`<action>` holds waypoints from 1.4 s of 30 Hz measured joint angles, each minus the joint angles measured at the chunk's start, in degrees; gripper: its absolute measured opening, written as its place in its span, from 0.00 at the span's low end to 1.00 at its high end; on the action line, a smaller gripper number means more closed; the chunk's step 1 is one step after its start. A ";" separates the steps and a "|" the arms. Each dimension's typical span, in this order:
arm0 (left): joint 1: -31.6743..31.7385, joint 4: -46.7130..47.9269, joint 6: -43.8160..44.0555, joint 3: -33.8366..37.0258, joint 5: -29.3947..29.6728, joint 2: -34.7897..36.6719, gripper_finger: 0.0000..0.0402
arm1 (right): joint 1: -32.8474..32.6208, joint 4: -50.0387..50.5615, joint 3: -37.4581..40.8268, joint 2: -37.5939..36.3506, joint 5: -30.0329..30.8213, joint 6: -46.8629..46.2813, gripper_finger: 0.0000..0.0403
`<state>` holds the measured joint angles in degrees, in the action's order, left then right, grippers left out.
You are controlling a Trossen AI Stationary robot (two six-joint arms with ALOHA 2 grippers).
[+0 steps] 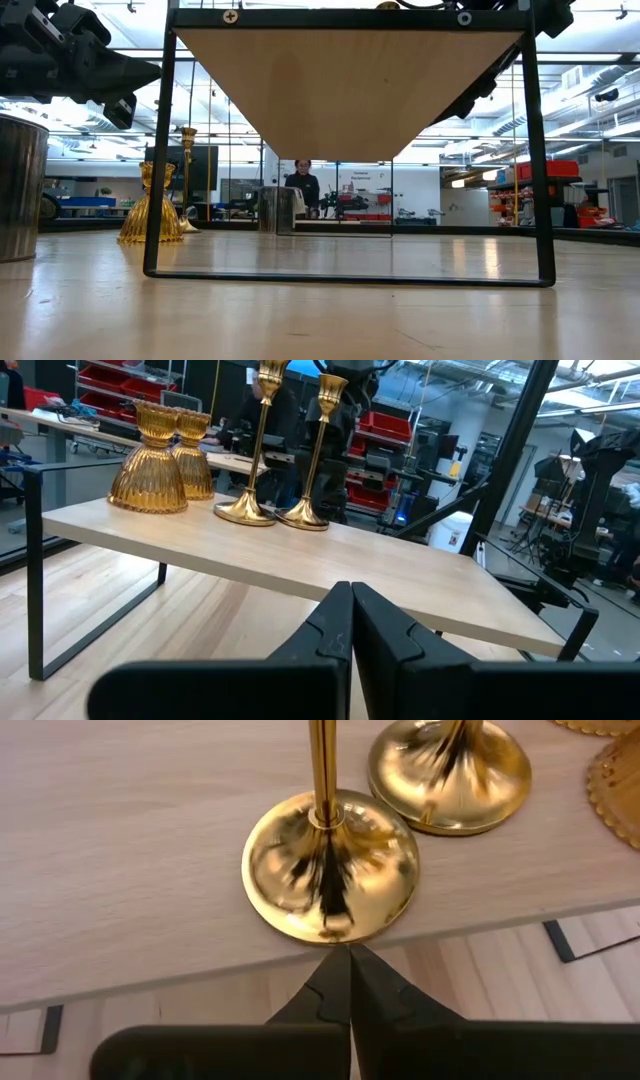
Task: Pick & Place candle stick holders
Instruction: Put the bottom candle holder on the shelf, then put the bottom right scented candle on the shelf
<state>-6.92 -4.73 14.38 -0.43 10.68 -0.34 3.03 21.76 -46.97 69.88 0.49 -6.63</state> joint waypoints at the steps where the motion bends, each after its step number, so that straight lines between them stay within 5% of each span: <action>1: -0.01 0.00 -0.01 0.01 0.00 0.00 0.02 | 0.00 -0.05 0.00 0.17 0.00 0.00 0.00; 33: -0.02 0.00 -0.01 0.02 0.00 0.00 0.02 | -0.88 2.53 -0.01 -6.31 0.07 -4.94 0.05; 42: 0.00 0.01 0.00 0.00 -0.02 -0.01 0.02 | -7.03 2.99 -0.03 -7.84 0.24 -2.95 0.05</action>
<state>-6.92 -4.73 14.39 -0.43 10.66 -0.35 -4.00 24.75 -47.00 62.05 0.73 -9.58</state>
